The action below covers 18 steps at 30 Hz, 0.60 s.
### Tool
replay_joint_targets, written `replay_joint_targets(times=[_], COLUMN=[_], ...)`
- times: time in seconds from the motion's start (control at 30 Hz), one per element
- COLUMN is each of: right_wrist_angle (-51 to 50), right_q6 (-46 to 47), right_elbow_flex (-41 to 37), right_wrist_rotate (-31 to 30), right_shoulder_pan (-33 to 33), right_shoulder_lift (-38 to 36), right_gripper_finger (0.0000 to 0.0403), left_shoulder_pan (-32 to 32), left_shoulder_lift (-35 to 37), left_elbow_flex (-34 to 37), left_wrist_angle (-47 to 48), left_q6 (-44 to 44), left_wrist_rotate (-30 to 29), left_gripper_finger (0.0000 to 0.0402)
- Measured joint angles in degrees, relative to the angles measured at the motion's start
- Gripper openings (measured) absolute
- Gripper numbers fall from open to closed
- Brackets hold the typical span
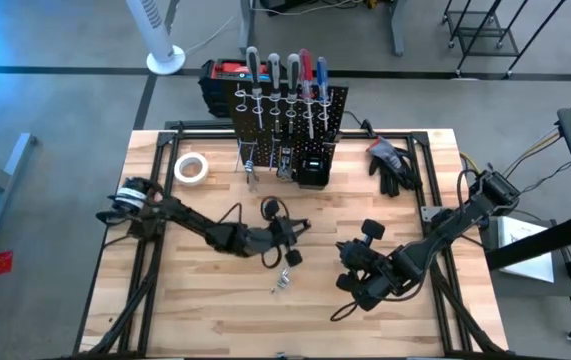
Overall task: Hang tools onto peg board
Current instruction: Put the socket wrench into the bin on the peg board
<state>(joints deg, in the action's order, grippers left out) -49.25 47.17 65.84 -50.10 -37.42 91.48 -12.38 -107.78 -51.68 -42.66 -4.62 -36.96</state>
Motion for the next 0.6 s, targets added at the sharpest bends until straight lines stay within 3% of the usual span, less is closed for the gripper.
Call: replay_joint_targets(times=[0.13, 0.23, 0.33, 0.5, 0.6], right_wrist_angle=[0.0, 0.0, 0.0, 0.0, 0.0], right_q6=[0.4, 1.6, 2.6, 4.1, 4.8], right_elbow_flex=[-0.5, -0.9, -1.9, -3.3, -3.7], right_wrist_rotate=[-1.0, -1.2, -1.7, -2.1, -2.1], right_shoulder_pan=[-0.6, -0.6, -0.6, -0.6, -0.6], right_shoulder_lift=[0.0, 0.0, 0.0, 0.0, 0.0], right_gripper_finger=[0.0007, 0.0007, 0.0007, 0.0007, 0.0007], left_shoulder_pan=[3.2, 4.7, 5.4, 5.9, 6.6], left_shoulder_lift=[0.1, 0.1, 0.1, 0.1, 0.0], left_elbow_flex=[-1.0, -4.6, -10.7, -21.4, -25.0], left_wrist_angle=[-1.6, 2.5, 13.8, 35.3, 40.2], left_q6=[2.3, 3.7, 4.6, 6.5, 7.4], left_wrist_rotate=[1.1, 1.2, -0.3, -8.8, -7.6], left_gripper_finger=[0.0043, 0.0043, 0.0043, 0.0043, 0.0043])
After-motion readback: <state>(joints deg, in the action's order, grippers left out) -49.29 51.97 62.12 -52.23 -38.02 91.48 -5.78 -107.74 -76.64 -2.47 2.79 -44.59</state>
